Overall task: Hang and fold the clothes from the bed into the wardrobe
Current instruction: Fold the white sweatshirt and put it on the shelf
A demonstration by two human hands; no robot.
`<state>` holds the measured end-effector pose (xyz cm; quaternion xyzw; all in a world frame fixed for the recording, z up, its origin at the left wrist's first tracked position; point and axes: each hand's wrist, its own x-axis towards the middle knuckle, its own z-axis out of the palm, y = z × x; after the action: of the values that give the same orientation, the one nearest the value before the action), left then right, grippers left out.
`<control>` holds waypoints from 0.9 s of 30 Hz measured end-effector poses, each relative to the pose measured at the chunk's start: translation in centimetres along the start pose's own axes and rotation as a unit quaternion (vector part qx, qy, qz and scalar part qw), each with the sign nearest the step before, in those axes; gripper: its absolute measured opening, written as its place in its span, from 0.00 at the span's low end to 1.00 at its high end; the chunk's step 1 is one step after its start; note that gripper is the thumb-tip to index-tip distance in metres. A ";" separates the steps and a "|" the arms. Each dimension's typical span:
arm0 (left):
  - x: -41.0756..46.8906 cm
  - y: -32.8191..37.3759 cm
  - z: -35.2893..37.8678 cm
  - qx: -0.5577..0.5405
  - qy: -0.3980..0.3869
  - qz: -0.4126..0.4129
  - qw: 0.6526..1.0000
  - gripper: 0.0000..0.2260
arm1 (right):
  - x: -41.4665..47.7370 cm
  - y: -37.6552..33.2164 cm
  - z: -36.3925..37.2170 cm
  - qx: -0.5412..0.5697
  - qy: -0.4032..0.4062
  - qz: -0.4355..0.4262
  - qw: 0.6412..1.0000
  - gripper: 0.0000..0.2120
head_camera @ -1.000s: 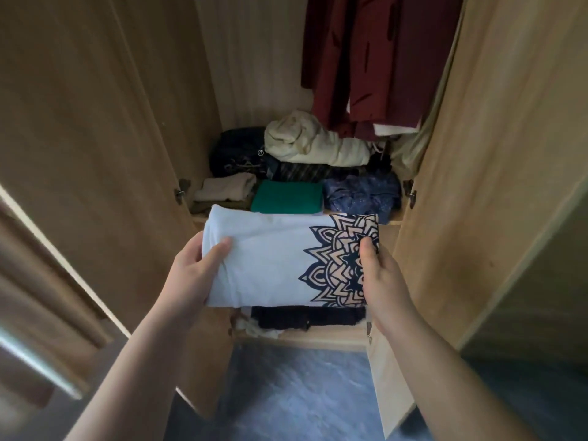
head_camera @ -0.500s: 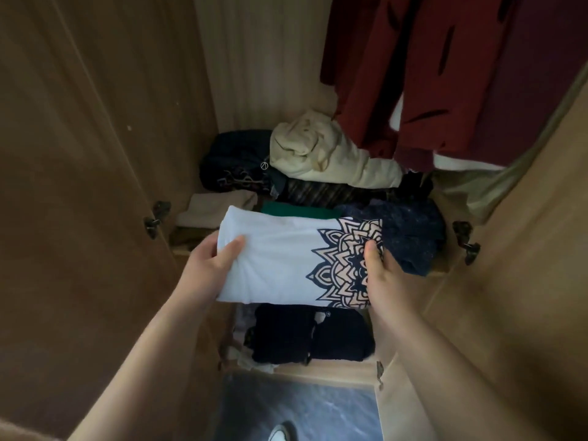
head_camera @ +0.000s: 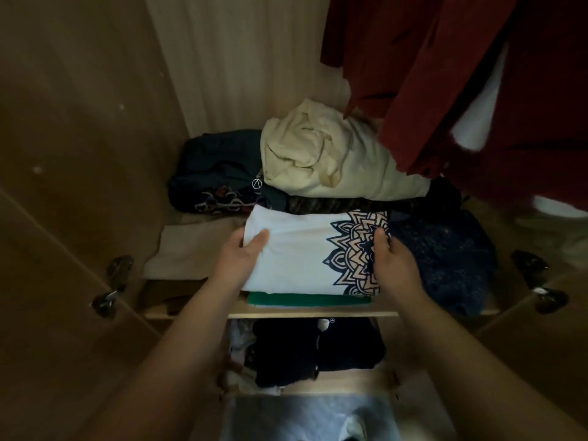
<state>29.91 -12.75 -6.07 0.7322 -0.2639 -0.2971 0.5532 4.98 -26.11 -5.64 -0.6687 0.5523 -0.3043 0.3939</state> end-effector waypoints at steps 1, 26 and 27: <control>1.1 -0.5 0.5 0.007 -0.005 -0.006 1.000 0.10 | 0.9 0.4 0.5 -0.029 0.001 0.003 1.000 0.29; 1.5 -3.0 6.5 0.548 -0.057 0.229 0.803 0.30 | 2.8 2.0 5.3 -0.415 -0.080 -0.265 0.867 0.27; 1.9 -3.1 6.6 0.548 -0.055 0.218 0.806 0.31 | 3.4 2.2 5.5 -0.407 -0.092 -0.252 0.873 0.27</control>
<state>26.52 -17.66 -10.69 0.8194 -0.5652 -0.0140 0.0944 9.24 -28.57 -10.39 -0.9116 0.4010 -0.0785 0.0453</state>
